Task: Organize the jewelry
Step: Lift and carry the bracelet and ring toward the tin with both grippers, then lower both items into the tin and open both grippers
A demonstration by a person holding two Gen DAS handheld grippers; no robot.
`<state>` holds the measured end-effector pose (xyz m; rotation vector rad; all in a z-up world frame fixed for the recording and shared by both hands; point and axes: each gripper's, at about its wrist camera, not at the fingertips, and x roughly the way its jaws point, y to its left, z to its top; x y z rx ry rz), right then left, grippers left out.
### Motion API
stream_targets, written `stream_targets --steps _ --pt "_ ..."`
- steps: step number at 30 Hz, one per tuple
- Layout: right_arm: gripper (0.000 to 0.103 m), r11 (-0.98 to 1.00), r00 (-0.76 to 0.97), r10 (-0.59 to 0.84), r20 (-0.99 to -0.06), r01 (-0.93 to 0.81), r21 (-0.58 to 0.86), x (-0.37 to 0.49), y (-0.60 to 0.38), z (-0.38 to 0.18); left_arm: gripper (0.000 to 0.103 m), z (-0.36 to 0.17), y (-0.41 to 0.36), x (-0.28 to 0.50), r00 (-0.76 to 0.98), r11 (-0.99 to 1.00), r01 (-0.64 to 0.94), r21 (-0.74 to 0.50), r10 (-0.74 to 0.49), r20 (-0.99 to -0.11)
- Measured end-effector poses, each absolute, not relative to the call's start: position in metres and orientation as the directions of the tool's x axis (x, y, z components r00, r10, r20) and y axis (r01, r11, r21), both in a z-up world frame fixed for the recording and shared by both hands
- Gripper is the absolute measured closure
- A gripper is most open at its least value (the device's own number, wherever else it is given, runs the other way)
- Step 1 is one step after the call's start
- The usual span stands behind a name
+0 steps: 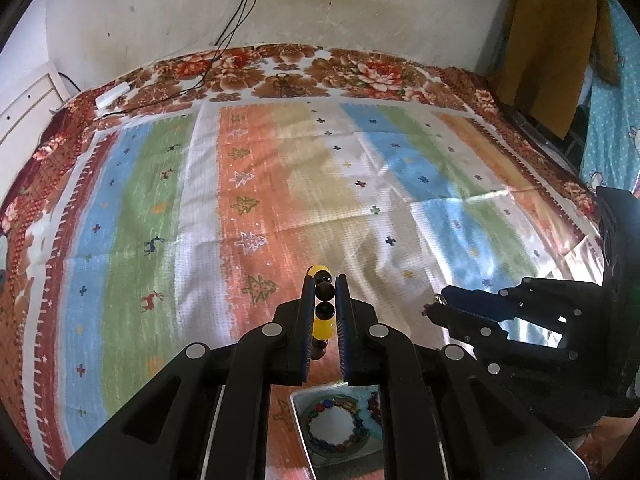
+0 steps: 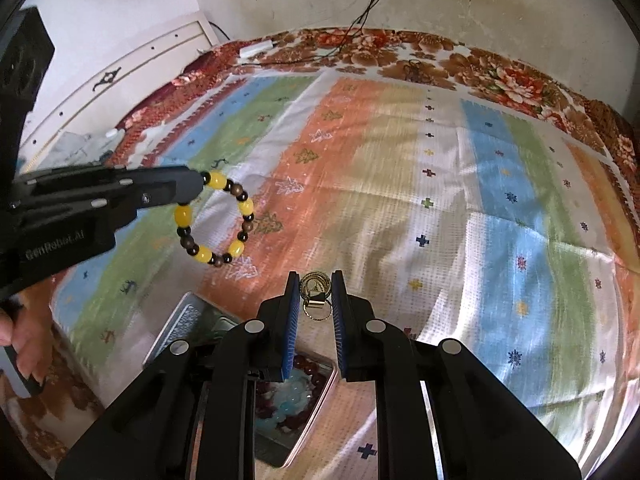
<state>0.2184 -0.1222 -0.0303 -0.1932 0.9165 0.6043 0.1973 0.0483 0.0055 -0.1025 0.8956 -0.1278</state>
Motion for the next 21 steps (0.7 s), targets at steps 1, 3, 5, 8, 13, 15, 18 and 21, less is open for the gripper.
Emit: stream_targets --steps 1,3,5,8,13,15,18,21 --pt "0.086 0.814 0.450 0.411 -0.793 -0.573 0.097 0.216 -0.123 -0.030 0.093 0.006 0.049 0.195 0.619 0.986 0.067 -0.149 -0.159 -0.769" --pt "0.086 0.812 0.446 0.407 -0.797 -0.577 0.092 0.213 -0.123 -0.031 0.093 0.007 0.049 0.190 0.621 0.986 0.067 -0.152 -0.161 -0.767" --pt "0.086 0.813 0.440 0.406 -0.801 -0.575 0.096 0.211 -0.125 -0.032 0.093 0.008 0.050 0.185 0.623 0.985 0.067 -0.159 -0.166 -0.765" --pt "0.086 0.815 0.446 0.412 -0.795 -0.571 0.101 0.206 -0.129 -0.030 0.093 0.011 0.048 0.177 0.630 0.984 0.070 -0.165 -0.172 -0.758" --pt "0.086 0.809 0.443 0.430 -0.787 -0.576 0.117 0.194 -0.132 -0.027 0.093 0.015 0.044 0.162 0.640 0.982 0.084 -0.167 -0.182 -0.746" --pt "0.086 0.802 0.436 0.437 -0.787 -0.584 0.122 0.188 -0.132 -0.027 0.093 0.016 0.043 0.158 0.642 0.982 0.085 -0.169 -0.184 -0.745" --pt "0.086 0.797 0.429 0.444 -0.787 -0.591 0.128 0.182 -0.132 -0.025 0.093 0.016 0.041 0.150 0.642 0.980 0.091 -0.174 -0.192 -0.742" --pt "0.086 0.791 0.424 0.454 -0.784 -0.596 0.137 0.174 -0.133 -0.024 0.093 0.016 0.037 0.142 0.643 0.980 0.100 -0.175 -0.198 -0.740"
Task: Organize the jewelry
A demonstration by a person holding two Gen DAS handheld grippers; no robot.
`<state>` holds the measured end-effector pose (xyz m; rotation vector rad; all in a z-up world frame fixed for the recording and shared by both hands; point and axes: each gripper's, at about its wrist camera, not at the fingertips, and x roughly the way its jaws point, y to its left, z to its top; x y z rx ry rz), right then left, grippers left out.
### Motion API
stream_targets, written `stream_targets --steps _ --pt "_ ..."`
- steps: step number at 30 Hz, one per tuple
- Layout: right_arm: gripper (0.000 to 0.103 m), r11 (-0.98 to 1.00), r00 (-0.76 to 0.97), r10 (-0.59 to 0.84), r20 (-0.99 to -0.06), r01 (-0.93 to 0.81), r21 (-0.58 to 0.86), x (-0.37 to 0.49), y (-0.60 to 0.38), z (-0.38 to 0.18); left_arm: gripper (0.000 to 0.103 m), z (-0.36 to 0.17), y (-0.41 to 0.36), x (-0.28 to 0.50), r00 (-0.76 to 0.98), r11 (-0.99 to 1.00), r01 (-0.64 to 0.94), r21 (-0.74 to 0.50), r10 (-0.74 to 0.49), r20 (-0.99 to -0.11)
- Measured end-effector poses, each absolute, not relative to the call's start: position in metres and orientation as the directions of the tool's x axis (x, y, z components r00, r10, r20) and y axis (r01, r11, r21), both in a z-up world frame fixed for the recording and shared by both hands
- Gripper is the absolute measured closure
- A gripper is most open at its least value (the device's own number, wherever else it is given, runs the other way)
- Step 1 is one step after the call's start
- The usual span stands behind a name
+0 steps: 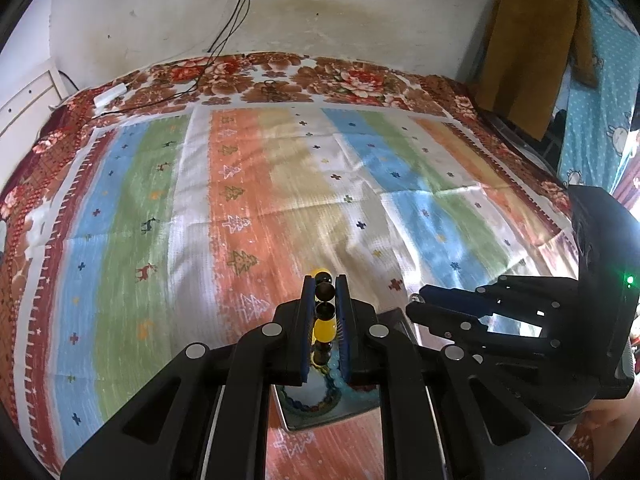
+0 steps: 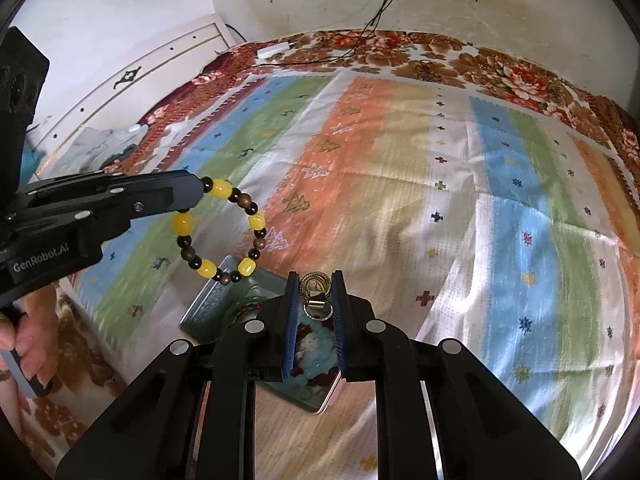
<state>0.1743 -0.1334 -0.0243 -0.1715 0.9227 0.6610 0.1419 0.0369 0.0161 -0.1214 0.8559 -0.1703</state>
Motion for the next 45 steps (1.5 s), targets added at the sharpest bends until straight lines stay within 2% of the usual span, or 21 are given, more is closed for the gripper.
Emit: stream_targets --steps 15,17,18,19,20,27,33,35,38,42,45 --pt "0.086 0.771 0.415 0.465 -0.782 -0.624 0.128 0.159 -0.132 -0.027 0.093 0.013 0.029 0.121 0.642 0.979 0.112 -0.173 -0.204 -0.739" --pt "0.084 0.769 0.407 0.464 -0.786 -0.626 0.129 0.159 -0.130 -0.028 0.091 0.012 0.030 0.121 0.641 0.980 0.108 -0.169 -0.199 -0.742" --pt "0.079 0.767 0.401 0.464 -0.790 -0.627 0.132 0.160 -0.130 -0.029 0.088 0.012 0.031 0.122 0.642 0.981 0.098 -0.168 -0.191 -0.742" --pt "0.065 0.767 0.398 0.463 -0.792 -0.628 0.134 0.160 -0.130 -0.029 0.081 0.013 0.033 0.122 0.647 0.982 0.090 -0.167 -0.185 -0.740" --pt "0.059 0.766 0.396 0.465 -0.792 -0.629 0.135 0.159 -0.130 -0.029 0.080 0.014 0.035 0.122 0.651 0.983 0.085 -0.164 -0.179 -0.738" --pt "0.055 0.780 0.414 0.458 -0.786 -0.611 0.133 0.157 -0.139 -0.027 0.070 0.015 0.044 0.118 0.657 0.984 0.058 -0.167 -0.164 -0.736" --pt "0.046 0.785 0.430 0.454 -0.781 -0.607 0.122 0.146 -0.150 -0.026 0.056 0.014 0.045 0.107 0.658 0.982 0.061 -0.180 -0.175 -0.732" --pt "0.036 0.791 0.438 0.452 -0.777 -0.600 0.122 0.143 -0.156 -0.025 0.048 0.013 0.046 0.100 0.660 0.979 0.062 -0.192 -0.184 -0.728" --pt "0.027 0.794 0.457 0.457 -0.764 -0.596 0.119 0.137 -0.163 -0.022 0.038 0.012 0.045 0.092 0.663 0.979 0.065 -0.191 -0.186 -0.725" --pt "0.023 0.803 0.478 0.457 -0.750 -0.585 0.116 0.132 -0.171 -0.020 0.024 0.010 0.045 0.083 0.664 0.977 0.071 -0.199 -0.195 -0.722" --pt "0.013 0.808 0.496 0.461 -0.736 -0.578 0.116 0.128 -0.177 -0.017 0.013 0.008 0.043 0.078 0.662 0.978 0.078 -0.192 -0.195 -0.724"
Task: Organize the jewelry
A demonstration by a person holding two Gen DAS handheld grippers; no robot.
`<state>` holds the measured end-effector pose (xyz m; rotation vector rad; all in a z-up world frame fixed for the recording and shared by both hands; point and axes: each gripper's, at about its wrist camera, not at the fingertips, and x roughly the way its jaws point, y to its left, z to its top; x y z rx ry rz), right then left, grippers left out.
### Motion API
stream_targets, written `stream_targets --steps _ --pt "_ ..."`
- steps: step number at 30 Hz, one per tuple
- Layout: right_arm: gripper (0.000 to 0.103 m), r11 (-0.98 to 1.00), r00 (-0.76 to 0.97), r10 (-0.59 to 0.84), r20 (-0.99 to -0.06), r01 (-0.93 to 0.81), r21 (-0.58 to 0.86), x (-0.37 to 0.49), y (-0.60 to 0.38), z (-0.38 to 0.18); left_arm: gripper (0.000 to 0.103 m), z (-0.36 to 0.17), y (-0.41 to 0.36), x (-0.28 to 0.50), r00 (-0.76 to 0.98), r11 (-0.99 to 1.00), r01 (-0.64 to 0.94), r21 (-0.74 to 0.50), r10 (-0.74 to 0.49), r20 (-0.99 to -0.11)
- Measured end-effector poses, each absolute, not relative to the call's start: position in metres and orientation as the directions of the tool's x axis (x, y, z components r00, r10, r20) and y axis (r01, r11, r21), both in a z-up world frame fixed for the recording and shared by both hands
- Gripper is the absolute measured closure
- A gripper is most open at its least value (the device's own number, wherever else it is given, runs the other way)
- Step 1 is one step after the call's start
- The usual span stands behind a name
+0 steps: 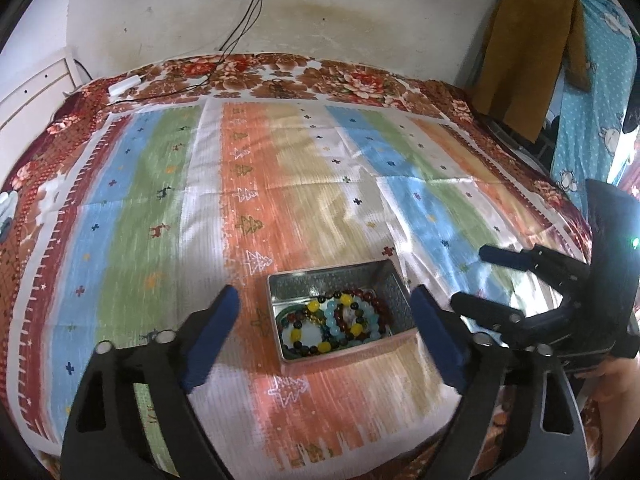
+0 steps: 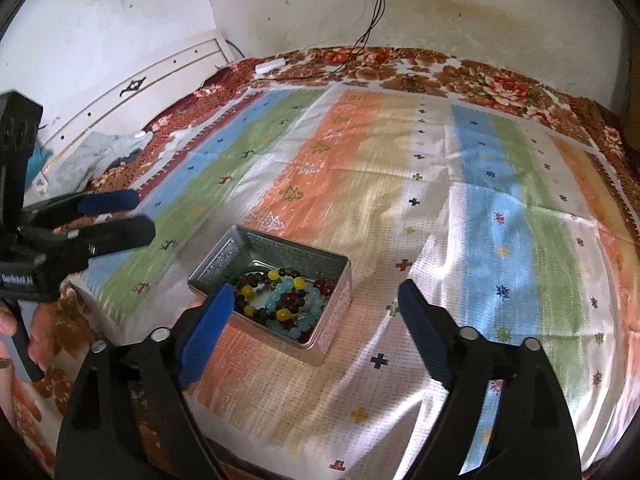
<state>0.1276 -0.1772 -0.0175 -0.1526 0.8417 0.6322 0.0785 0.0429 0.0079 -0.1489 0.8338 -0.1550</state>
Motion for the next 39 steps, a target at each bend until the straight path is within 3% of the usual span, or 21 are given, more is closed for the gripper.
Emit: stream_targets --steps 2,19,39 --pt "0.010 0.809 0.507 0.462 -0.727 -0.578 0.111 0.124 -0.180 -0.016 0.006 0.006 0.041 0.074 0.666 0.982 0.075 -0.176 -0.181 -0.724" --pt "0.007 0.822 0.590 0.475 -0.653 -0.563 0.090 0.087 -0.204 -0.006 0.006 0.001 0.040 0.042 0.691 0.991 0.043 -0.125 -0.120 -0.713" --pt "0.007 0.825 0.596 0.465 -0.655 -0.559 0.078 0.077 -0.211 -0.015 0.006 0.005 0.021 0.025 0.756 0.996 0.083 -0.028 -0.081 -0.649"
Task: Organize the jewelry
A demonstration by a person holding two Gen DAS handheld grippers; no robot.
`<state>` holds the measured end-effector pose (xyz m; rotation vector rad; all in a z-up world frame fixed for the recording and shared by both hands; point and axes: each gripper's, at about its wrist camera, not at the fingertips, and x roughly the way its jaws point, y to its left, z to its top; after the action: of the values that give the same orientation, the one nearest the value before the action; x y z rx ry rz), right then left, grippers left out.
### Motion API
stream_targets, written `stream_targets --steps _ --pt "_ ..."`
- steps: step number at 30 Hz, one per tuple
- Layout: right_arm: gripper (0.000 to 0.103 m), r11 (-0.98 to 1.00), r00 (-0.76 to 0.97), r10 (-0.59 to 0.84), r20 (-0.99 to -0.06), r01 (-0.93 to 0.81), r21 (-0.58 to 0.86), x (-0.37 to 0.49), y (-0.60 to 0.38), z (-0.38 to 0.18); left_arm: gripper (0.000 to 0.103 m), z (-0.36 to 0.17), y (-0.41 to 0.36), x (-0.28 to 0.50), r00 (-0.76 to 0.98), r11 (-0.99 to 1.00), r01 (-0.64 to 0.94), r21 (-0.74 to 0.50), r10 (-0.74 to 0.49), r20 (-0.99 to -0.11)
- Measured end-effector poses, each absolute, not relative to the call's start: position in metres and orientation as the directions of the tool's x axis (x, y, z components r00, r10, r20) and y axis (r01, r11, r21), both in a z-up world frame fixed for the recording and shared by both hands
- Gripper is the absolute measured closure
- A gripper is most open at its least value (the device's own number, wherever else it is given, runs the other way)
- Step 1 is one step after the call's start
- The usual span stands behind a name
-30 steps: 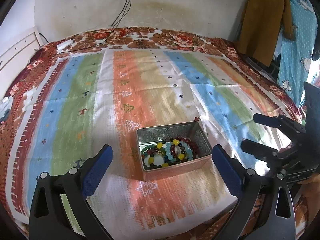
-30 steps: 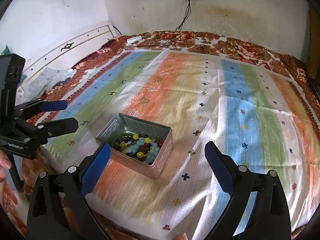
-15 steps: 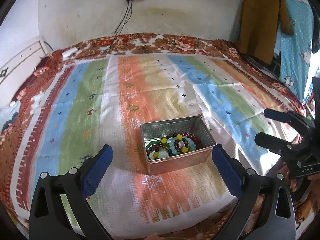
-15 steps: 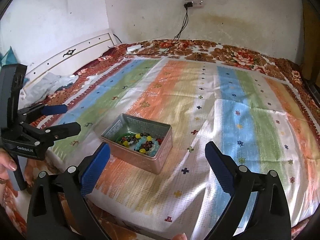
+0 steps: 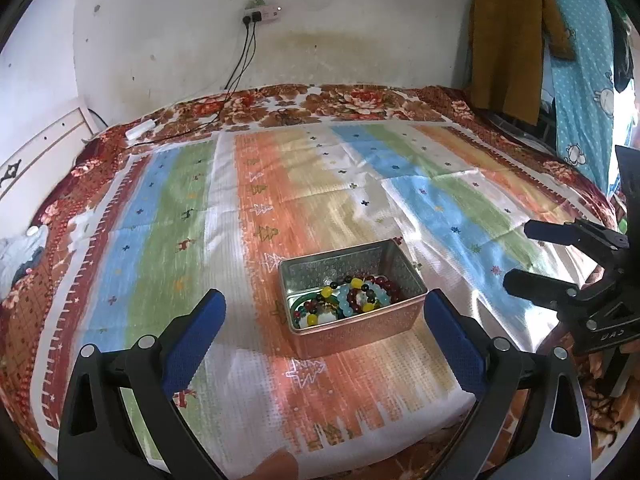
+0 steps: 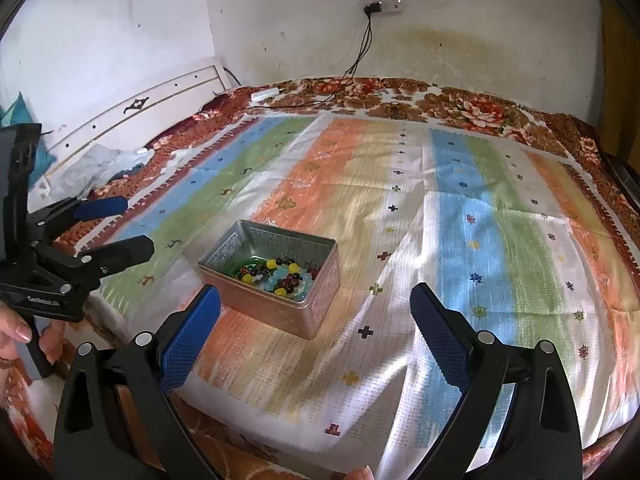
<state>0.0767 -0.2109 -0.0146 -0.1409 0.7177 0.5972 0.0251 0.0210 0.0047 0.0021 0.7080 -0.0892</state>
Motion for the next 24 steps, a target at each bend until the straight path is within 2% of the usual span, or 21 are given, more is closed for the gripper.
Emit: stream_targets --steps 24 --pt "0.007 0.818 0.578 0.453 -0.679 -0.572 0.059 0.0741 -0.2066 -0.0208 0.006 0.0025 0.0212 0.0239 0.757 0.995 0.094 -0.038 -0.096 -0.646"
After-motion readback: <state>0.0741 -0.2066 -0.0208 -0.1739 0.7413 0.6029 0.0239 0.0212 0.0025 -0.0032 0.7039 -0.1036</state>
